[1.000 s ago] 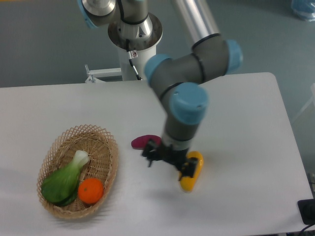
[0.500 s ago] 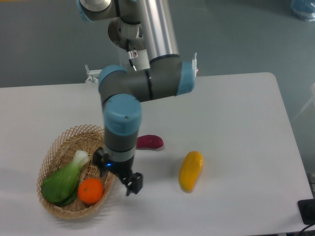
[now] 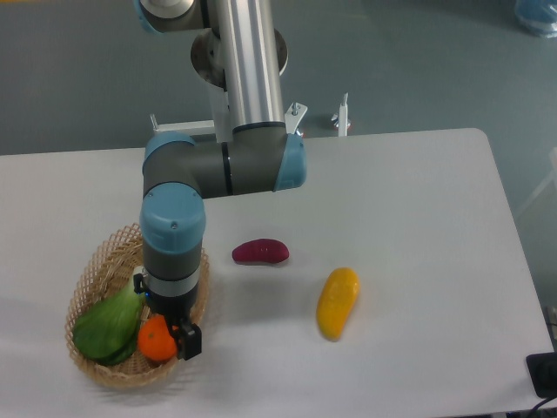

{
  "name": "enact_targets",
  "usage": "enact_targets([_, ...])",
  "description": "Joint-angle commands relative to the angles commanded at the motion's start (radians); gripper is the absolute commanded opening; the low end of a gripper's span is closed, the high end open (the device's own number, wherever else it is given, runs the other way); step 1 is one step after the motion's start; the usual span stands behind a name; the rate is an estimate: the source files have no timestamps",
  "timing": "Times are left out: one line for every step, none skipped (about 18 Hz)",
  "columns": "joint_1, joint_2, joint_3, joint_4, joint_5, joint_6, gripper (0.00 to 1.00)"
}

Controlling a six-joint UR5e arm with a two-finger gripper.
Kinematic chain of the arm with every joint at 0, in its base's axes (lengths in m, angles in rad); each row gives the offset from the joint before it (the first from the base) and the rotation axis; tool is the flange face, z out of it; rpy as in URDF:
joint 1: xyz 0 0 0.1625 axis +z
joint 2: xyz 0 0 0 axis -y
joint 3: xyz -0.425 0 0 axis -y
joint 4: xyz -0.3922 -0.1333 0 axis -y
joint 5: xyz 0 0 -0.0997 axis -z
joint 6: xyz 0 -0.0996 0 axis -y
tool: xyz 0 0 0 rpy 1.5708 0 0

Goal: Pick up the orange from the basket
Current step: 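Lower the gripper down around the orange in the basket, then close the gripper on the orange and lift it from the basket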

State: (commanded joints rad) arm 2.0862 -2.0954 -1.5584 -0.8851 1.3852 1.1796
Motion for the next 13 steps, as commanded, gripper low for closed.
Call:
enact_targets([0.000,-0.003,-0.006,0.002,0.000,0.005,1.00])
enact_targets([-0.002,-0.008,-0.008,0.002,0.000,0.018,1.00])
enact_targets([-0.005,-0.012,-0.009,0.003,0.000,0.032,1.00])
enact_targets([-0.012,-0.018,-0.008,0.005,0.000,0.038,1.00])
enact_targets([-0.014,-0.028,-0.006,0.015,0.000,0.038,1.00])
enact_targets([-0.015,-0.035,-0.006,0.028,0.002,0.038,1.00])
enact_targets([-0.015,-0.043,-0.006,0.047,0.005,0.038,1.00])
enact_targets([-0.017,-0.051,-0.005,0.051,0.008,0.038,1.00])
enact_targets([-0.018,-0.055,-0.003,0.051,0.008,0.038,1.00])
enact_targets([-0.024,-0.060,-0.002,0.051,0.009,0.037,1.00])
enact_targets([-0.029,-0.066,0.003,0.052,0.011,0.037,1.00])
enact_targets([-0.032,-0.074,0.005,0.055,0.026,0.037,1.00])
enact_targets([-0.038,-0.078,0.005,0.057,0.038,0.037,1.00])
